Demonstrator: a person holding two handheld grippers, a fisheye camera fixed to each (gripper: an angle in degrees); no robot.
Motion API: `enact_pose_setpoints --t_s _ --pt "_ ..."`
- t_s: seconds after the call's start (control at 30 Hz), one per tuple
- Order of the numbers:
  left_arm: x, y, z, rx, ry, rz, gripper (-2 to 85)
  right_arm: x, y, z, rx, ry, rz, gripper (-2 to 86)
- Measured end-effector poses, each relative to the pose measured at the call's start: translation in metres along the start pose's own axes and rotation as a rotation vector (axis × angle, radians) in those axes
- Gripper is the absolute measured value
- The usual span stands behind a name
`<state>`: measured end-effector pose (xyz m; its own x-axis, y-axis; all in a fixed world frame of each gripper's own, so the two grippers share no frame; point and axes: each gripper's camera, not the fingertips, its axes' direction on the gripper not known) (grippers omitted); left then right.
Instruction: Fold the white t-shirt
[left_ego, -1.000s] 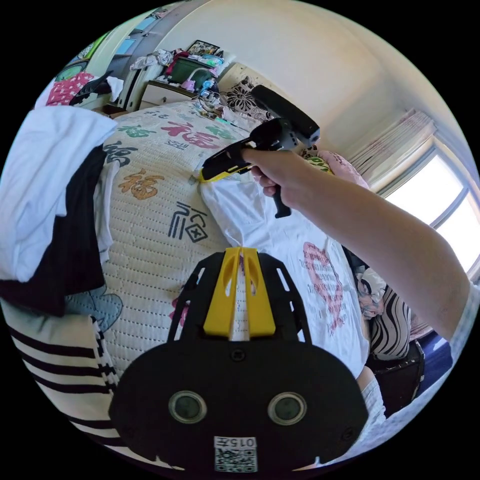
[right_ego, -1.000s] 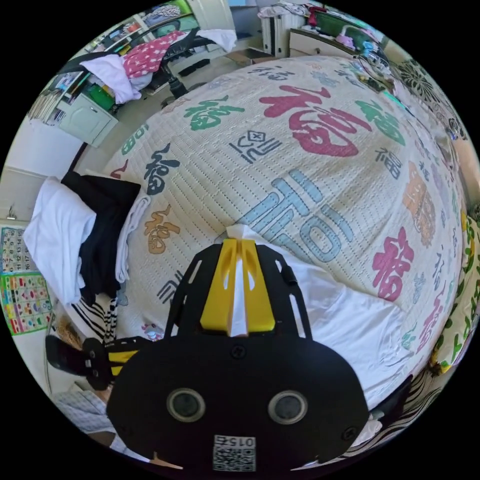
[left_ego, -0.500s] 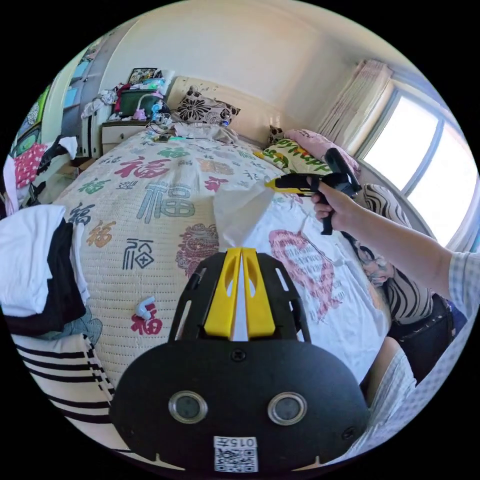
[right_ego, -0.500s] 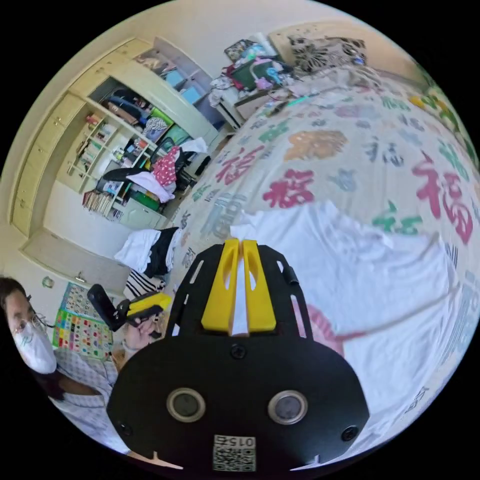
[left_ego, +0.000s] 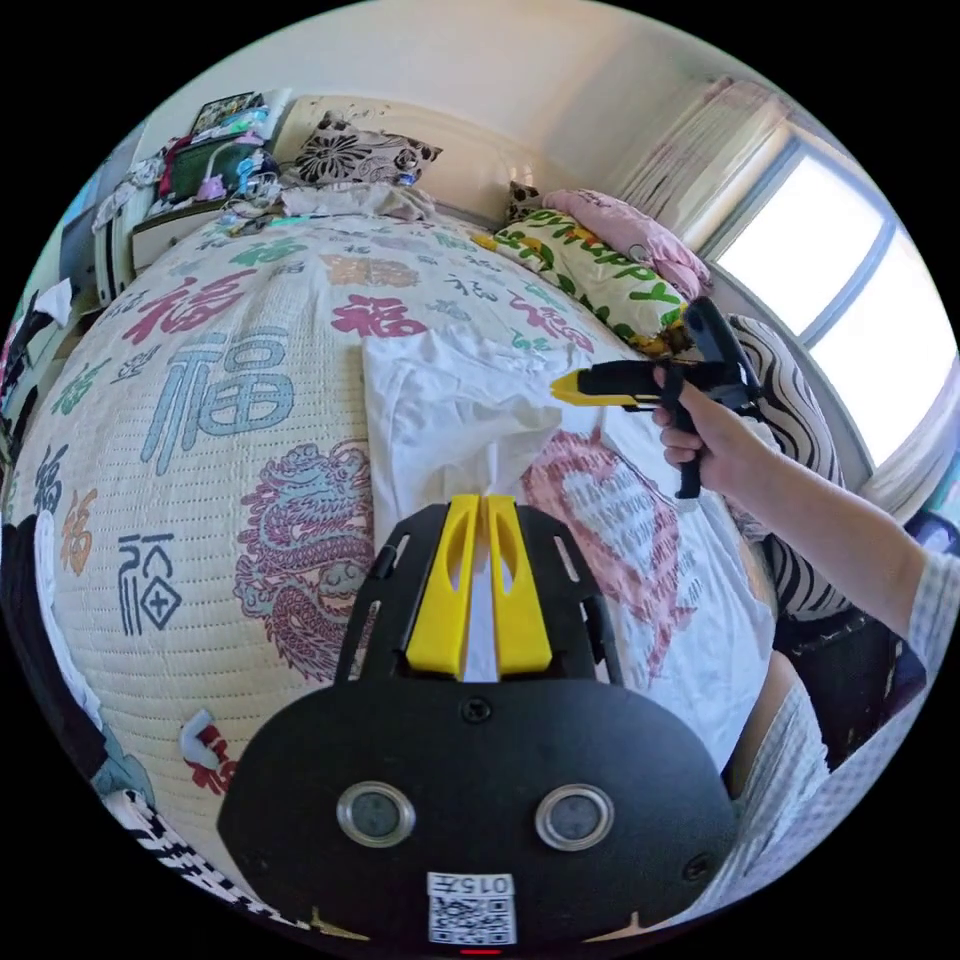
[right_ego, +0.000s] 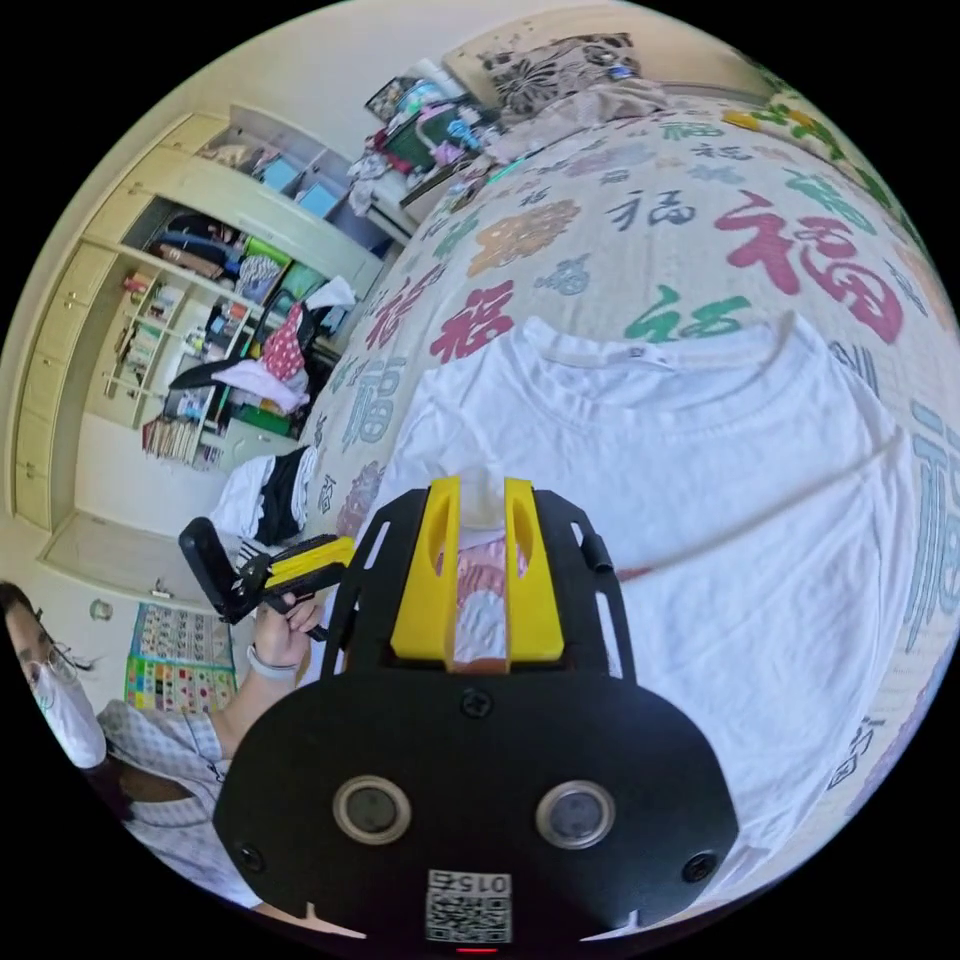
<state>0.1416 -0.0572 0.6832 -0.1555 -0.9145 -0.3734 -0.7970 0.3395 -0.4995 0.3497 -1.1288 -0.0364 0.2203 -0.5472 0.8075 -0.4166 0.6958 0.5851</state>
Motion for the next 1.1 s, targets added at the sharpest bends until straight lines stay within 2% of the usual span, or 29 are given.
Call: enact_pose_setpoints --t_s 0.1,0.2,0.33,0.43,0.57,0.73,0.8,0.97,1.1 --pt "0.026 0.023 -0.013 0.04 0.019 0.164 0.7 -0.03 -0.001 -0.006 -0.046 -0.001 -0.044 7.4" --pt "0.04 0.042 -0.01 -0.074 0.061 0.248 1.7 -0.044 0.008 -0.011 -0.126 -0.016 -0.018 6.9" --pt "0.045 0.088 -0.035 -0.042 0.184 0.158 3.5 -0.053 0.039 -0.05 -0.125 -0.039 0.023 6.1" --pt "0.057 0.133 -0.062 -0.012 0.152 0.1 3.8 -0.073 0.082 -0.102 -0.104 -0.077 -0.003 6.2" --pt "0.075 0.206 -0.103 0.115 0.137 -0.038 4.1 -0.132 0.174 -0.189 -0.002 -0.083 -0.106 5.6" --pt "0.114 0.256 -0.132 0.205 -0.026 -0.114 5.9 -0.22 0.295 -0.288 0.222 0.101 -0.22 5.2" --pt "0.125 0.26 -0.136 0.222 -0.084 -0.113 7.0 -0.257 0.349 -0.327 0.315 0.267 -0.234 5.1" --pt "0.121 0.258 -0.131 0.096 -0.157 -0.198 9.2 -0.279 0.417 -0.379 0.388 0.495 -0.113 5.2" --pt "0.097 0.261 -0.128 -0.062 -0.231 -0.388 11.9 -0.253 0.455 -0.422 0.382 0.494 0.099 8.8"
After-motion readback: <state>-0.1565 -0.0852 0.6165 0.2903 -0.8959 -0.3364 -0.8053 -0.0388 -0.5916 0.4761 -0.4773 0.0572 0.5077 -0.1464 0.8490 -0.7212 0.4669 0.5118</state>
